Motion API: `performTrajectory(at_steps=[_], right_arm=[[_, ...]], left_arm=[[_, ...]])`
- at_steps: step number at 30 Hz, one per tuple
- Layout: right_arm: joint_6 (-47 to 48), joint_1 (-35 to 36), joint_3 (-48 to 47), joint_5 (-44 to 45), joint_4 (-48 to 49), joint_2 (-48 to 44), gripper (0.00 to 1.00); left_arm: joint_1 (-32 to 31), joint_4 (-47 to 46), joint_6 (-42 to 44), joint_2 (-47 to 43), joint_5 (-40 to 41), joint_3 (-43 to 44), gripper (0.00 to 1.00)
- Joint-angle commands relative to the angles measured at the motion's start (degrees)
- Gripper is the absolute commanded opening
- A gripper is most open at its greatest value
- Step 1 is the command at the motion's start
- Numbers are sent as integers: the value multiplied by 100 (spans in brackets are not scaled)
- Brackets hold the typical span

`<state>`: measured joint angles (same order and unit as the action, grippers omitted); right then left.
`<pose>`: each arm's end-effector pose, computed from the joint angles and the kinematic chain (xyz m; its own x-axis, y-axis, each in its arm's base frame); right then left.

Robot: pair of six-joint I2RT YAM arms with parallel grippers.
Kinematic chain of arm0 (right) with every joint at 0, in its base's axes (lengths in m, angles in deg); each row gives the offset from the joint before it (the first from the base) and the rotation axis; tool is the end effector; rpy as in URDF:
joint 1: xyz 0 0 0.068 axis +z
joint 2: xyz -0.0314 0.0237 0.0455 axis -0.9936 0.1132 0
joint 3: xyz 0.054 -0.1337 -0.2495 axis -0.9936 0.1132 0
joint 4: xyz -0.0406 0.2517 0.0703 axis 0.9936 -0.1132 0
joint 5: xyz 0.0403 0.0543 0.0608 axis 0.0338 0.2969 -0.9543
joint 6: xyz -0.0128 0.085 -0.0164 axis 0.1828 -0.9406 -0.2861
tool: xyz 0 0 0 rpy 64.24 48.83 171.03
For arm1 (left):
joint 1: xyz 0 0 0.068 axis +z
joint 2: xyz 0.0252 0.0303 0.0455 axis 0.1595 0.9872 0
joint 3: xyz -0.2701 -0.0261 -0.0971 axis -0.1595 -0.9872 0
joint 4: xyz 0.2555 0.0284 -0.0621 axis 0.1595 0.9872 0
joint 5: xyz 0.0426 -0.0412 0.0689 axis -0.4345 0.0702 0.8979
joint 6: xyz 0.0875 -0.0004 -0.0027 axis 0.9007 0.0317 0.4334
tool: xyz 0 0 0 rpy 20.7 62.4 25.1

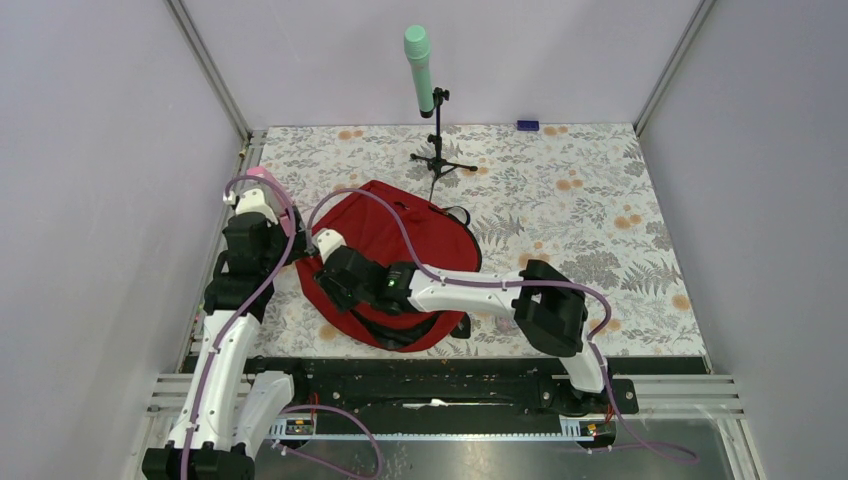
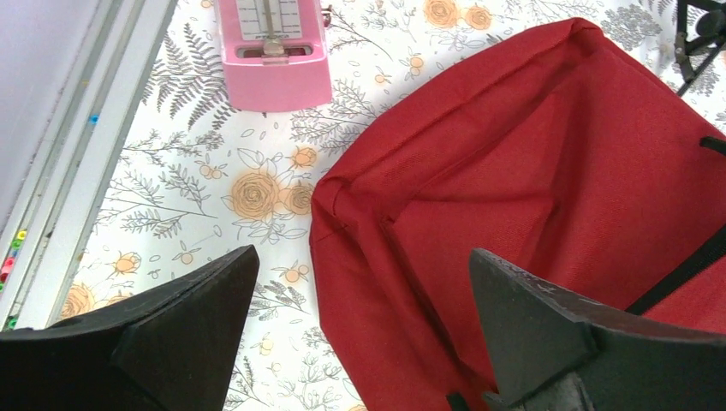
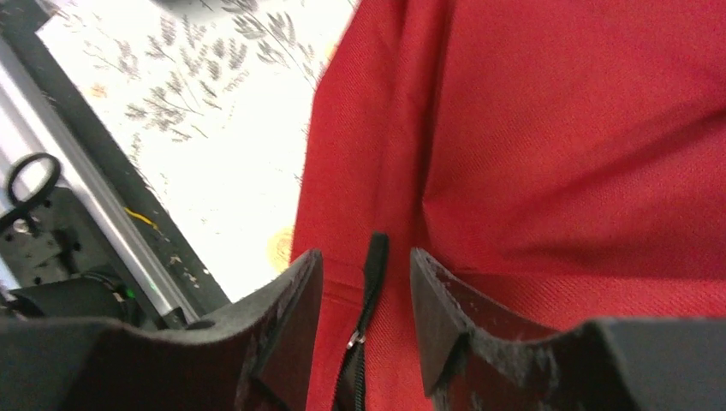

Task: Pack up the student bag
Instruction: Zip the student bag at the center of the board.

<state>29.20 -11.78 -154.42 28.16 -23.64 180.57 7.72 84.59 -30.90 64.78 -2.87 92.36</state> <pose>0.1800 0.4959 0.2363 -0.3781 -0.3792 -0.8445 -0.8104 0.5766 0.1039 0.1984 0.0047 0.2917 -0.4725 -0.2537 -0.8440 -0.2167 0.9617 -0.1678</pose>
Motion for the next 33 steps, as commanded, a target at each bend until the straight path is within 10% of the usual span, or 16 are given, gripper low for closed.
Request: performTrajectory(at_steps=[1, 11, 19, 26, 29, 33], right_arm=[[-196, -9, 502, 526, 311, 35, 49], [-52, 39, 683, 690, 660, 116, 51], [73, 61, 620, 1006, 758, 287, 22], [26, 87, 398, 995, 690, 528, 22], [77, 110, 317, 1023, 663, 673, 2], [20, 116, 562, 926, 796, 362, 0]], left_arm=[[9, -194, -137, -54, 134, 144, 99], [142, -84, -134, 88, 406, 194, 99], [145, -188, -225, 150, 8, 133, 99], [145, -194, -266, 222, -98, 133, 99], [145, -207, -280, 203, -94, 128, 99], [145, -253, -411, 203, -303, 43, 99]])
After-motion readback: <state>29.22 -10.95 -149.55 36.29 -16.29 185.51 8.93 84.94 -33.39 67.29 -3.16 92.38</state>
